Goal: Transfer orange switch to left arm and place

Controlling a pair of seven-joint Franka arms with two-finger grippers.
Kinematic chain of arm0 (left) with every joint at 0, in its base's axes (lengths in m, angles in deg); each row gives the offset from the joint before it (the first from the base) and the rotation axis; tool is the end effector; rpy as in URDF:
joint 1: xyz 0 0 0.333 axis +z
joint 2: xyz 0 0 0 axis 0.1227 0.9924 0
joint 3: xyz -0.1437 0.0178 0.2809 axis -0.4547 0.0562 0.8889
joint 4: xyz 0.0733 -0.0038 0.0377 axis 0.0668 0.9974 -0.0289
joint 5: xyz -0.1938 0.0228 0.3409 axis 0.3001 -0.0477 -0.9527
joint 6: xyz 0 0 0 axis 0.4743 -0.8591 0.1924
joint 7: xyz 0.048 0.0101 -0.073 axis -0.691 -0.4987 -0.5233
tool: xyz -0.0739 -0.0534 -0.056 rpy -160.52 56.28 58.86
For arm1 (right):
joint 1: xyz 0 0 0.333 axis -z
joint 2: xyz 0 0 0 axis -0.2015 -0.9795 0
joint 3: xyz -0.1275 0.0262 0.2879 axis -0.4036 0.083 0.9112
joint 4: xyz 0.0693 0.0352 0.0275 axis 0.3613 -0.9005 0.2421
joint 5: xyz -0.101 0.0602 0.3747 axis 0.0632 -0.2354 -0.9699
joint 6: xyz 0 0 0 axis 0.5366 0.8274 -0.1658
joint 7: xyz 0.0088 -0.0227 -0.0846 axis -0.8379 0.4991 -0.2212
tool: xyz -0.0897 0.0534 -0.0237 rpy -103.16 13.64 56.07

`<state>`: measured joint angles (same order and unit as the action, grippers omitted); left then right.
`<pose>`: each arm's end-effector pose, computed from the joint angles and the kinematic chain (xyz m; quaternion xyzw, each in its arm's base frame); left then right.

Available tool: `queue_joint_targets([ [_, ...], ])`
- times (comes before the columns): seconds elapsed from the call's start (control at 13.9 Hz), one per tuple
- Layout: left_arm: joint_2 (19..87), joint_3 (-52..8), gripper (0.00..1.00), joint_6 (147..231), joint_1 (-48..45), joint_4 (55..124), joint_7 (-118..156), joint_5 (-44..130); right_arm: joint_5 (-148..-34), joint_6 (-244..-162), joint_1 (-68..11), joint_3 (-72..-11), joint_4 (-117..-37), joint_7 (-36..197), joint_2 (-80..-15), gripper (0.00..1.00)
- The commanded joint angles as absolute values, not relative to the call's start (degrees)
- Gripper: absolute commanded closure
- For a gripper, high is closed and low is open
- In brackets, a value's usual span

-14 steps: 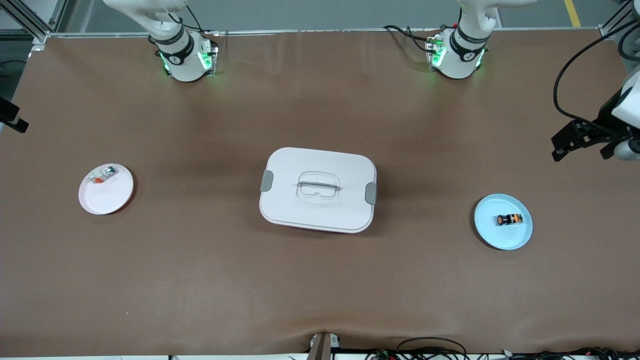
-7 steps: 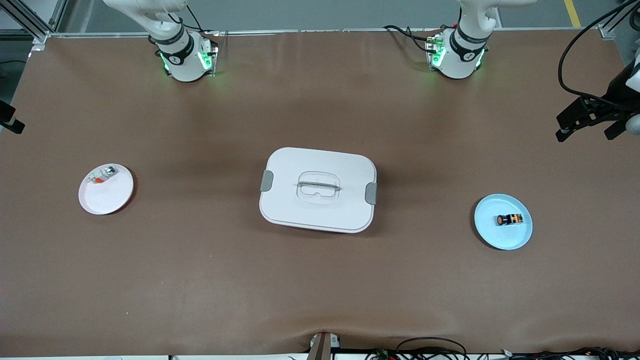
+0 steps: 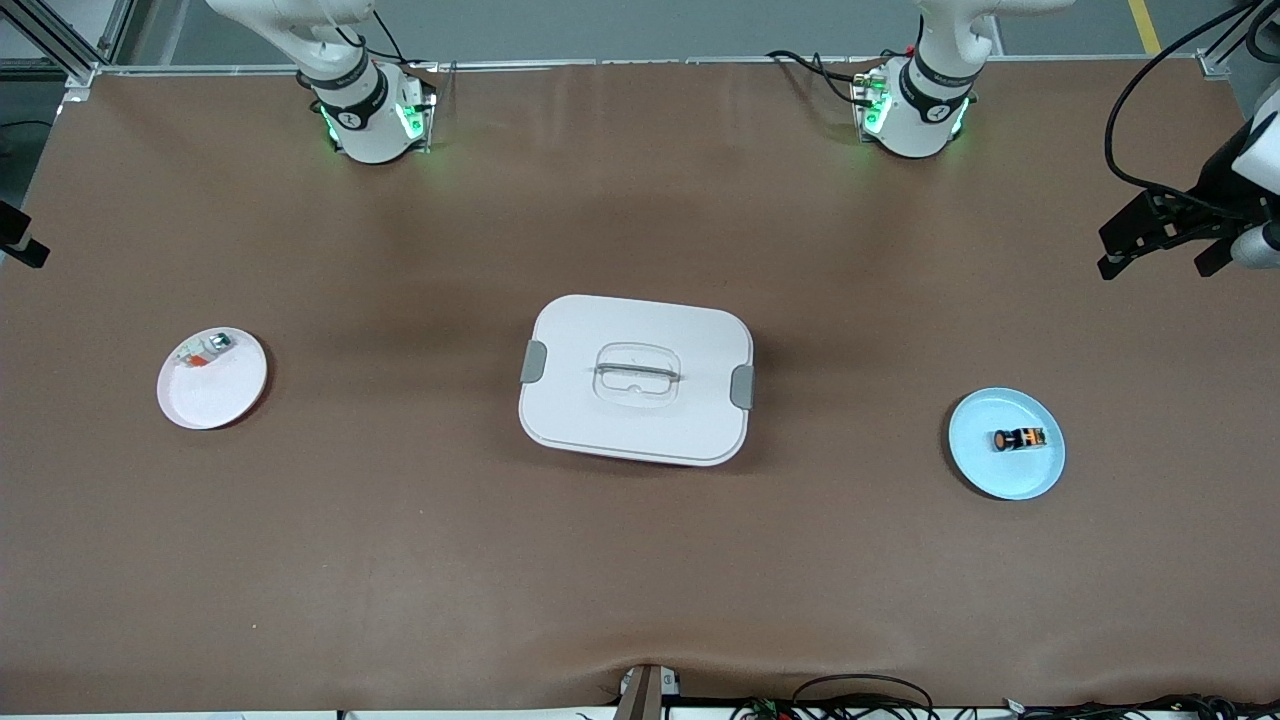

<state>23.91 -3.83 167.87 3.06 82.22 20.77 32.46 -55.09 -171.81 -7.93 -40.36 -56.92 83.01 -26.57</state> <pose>0.5458 -0.0379 0.6519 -0.9976 -0.0050 -0.0684 0.0067 0.5501 -0.0743 0.6860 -0.9985 0.0446 -0.0307 0.0072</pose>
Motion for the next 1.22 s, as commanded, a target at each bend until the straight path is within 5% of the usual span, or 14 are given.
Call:
queue_joint_targets([
  [0.0,24.1,-3.9,0.00,166.2,2.9,80.3,20.2,33.0,-55.1,-172.2,-7.5,-39.9,-57.7,83.7,-26.0,0.00],
  [1.15,25.7,-3.9,0.00,157.9,3.1,80.2,20.6,33.0,-55.1,-172.3,-7.6,-39.9,-57.7,83.7,-26.1,0.00],
])
